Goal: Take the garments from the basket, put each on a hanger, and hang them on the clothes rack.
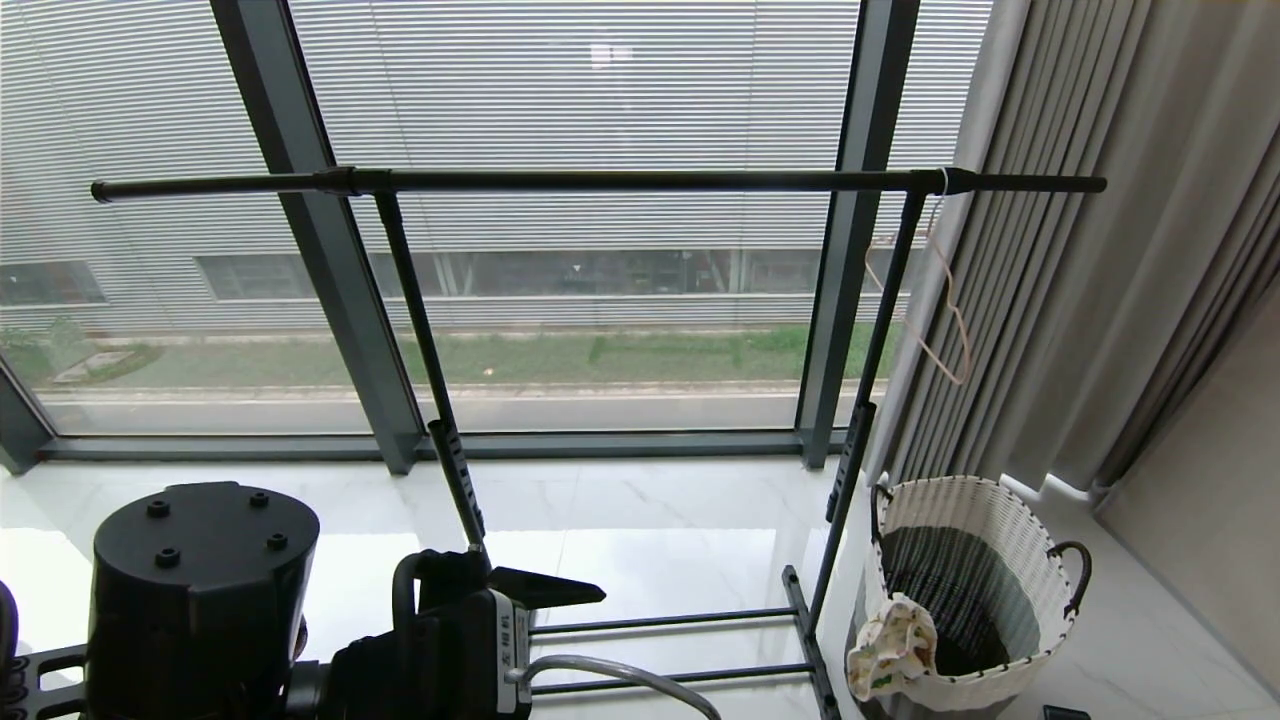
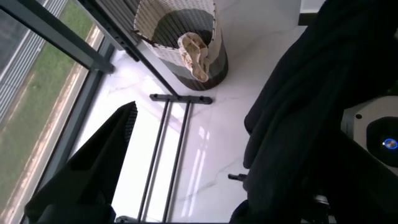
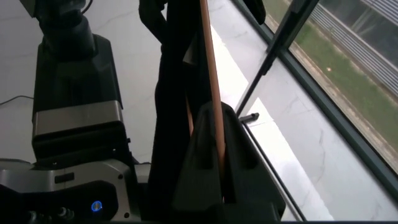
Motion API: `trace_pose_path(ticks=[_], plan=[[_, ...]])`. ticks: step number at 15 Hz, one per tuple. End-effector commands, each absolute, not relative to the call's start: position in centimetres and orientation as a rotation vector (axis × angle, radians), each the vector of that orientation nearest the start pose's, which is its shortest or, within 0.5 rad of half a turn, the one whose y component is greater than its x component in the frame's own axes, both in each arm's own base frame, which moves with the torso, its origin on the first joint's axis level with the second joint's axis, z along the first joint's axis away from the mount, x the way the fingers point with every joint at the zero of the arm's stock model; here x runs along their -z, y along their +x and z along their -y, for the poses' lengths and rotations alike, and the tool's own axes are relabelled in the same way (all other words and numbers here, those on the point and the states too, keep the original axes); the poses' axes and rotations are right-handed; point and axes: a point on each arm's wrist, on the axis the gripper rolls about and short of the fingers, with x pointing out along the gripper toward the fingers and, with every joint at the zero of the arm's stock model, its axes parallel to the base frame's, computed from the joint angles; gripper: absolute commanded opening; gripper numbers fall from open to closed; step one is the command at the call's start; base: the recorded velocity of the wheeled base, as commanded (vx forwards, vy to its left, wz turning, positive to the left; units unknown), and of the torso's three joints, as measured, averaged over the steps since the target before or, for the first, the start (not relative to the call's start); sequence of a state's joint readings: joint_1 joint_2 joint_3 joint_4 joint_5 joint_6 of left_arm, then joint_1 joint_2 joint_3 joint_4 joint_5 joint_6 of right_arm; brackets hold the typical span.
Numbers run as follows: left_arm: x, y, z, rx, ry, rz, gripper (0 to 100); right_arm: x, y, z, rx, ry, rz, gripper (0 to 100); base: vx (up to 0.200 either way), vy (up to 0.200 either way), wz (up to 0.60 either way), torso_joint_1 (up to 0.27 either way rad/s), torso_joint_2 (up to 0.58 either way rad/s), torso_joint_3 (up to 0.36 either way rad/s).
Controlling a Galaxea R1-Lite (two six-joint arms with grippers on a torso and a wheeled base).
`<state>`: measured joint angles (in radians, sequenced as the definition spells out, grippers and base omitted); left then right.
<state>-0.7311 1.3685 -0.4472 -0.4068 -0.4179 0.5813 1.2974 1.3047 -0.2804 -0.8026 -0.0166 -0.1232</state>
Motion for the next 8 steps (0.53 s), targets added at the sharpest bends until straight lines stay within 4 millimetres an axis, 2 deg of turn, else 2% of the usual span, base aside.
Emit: trace_pose_path(ticks=[1,8], plan=[[-14.85,13.84,13.74,1.255,0.590,-0.207,0,-15.71,4.85,-17.38,-1.290,-0.253,-0.110,0,0.000,0.000,0.00,0.000,0.00,0.000],[-15.09,13.88,13.73,1.247,0.583,-0.202,0,-15.62,4.84,-17.29,-1.287,-0.284,-0.092,0,0.000,0.000,0.00,0.000,0.00,0.000]])
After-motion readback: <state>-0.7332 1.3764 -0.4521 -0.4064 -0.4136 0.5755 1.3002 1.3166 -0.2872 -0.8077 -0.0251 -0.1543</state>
